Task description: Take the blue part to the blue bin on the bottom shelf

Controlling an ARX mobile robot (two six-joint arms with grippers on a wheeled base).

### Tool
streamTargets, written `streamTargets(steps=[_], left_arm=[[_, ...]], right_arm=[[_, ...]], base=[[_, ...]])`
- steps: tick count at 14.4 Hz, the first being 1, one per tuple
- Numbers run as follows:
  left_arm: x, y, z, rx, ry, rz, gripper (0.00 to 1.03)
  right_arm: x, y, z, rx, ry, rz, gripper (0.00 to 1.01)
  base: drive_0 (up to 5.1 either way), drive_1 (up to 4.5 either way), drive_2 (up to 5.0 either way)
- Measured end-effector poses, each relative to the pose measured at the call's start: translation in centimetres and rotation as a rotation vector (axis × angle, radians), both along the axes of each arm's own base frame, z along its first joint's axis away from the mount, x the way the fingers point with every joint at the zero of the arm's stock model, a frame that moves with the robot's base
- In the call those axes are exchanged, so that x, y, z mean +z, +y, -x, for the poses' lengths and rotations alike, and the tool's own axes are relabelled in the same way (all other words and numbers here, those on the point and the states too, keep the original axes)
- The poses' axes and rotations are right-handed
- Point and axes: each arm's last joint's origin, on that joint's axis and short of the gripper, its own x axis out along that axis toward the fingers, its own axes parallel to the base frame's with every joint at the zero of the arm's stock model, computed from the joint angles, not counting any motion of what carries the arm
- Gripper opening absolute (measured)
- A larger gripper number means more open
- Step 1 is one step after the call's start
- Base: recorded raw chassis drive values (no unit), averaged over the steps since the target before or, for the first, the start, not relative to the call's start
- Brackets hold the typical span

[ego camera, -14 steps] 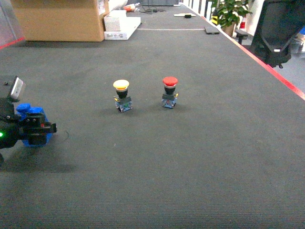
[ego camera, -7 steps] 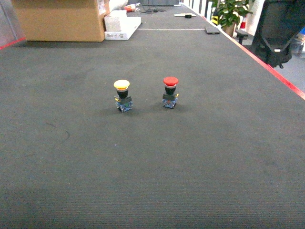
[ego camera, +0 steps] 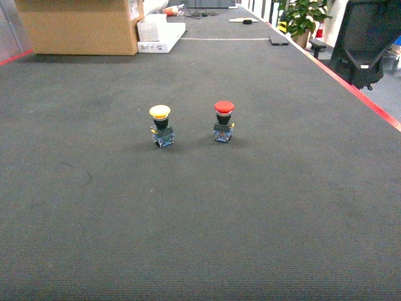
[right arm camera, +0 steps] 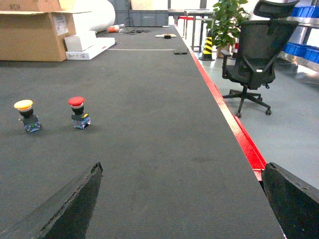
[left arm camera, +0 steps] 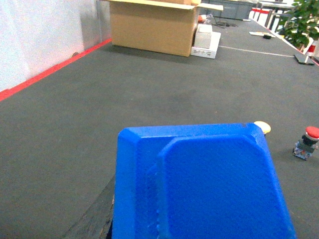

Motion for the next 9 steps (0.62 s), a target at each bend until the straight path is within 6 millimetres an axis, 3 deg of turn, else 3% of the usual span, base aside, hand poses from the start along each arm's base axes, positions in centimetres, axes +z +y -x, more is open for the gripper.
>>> streamTargets(steps=[2, 9], left_arm=[[-0.69, 0.12, 1.71, 0.017, -0.016, 0.007, 0.44], [-0.7, 0.09, 1.7, 0.015, -0.016, 0.007, 0.44]], right_arm=[[0.0, 0.0, 0.0, 0.0, 0.0, 0.0, 0.98], [0.0, 0.0, 0.0, 0.0, 0.0, 0.0, 0.98]], base=[[0.0, 0.0, 0.0], [0.0, 0.0, 0.0]])
